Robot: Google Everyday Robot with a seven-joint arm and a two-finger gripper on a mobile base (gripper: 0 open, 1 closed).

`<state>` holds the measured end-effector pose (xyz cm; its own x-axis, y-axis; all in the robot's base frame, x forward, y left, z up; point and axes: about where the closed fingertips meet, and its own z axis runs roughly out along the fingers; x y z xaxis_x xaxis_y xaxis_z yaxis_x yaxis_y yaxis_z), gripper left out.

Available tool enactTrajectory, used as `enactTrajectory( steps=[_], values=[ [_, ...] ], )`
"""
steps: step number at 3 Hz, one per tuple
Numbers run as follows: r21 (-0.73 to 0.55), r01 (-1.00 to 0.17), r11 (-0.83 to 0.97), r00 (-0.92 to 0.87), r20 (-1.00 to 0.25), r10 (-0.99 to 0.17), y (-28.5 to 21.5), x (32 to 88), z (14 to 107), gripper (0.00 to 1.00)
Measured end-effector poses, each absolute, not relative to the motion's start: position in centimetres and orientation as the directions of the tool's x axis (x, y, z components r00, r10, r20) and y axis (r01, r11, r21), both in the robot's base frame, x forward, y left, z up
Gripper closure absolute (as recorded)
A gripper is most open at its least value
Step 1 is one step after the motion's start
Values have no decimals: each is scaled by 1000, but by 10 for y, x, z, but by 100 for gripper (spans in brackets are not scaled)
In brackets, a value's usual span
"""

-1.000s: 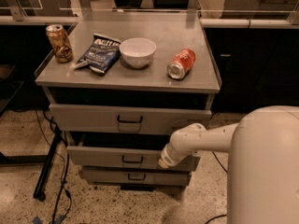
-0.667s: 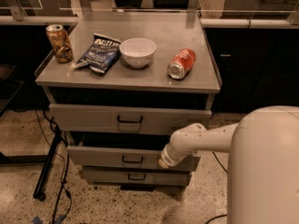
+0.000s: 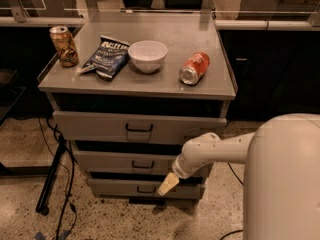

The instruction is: Close middle drawer

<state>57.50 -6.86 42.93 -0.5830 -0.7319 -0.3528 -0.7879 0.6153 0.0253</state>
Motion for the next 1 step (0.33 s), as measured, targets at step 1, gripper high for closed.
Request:
enactTrajectory(
  steps=[1],
  values=[
    [25, -788, 615, -583, -353, -732, -69, 575, 429, 0]
  ],
)
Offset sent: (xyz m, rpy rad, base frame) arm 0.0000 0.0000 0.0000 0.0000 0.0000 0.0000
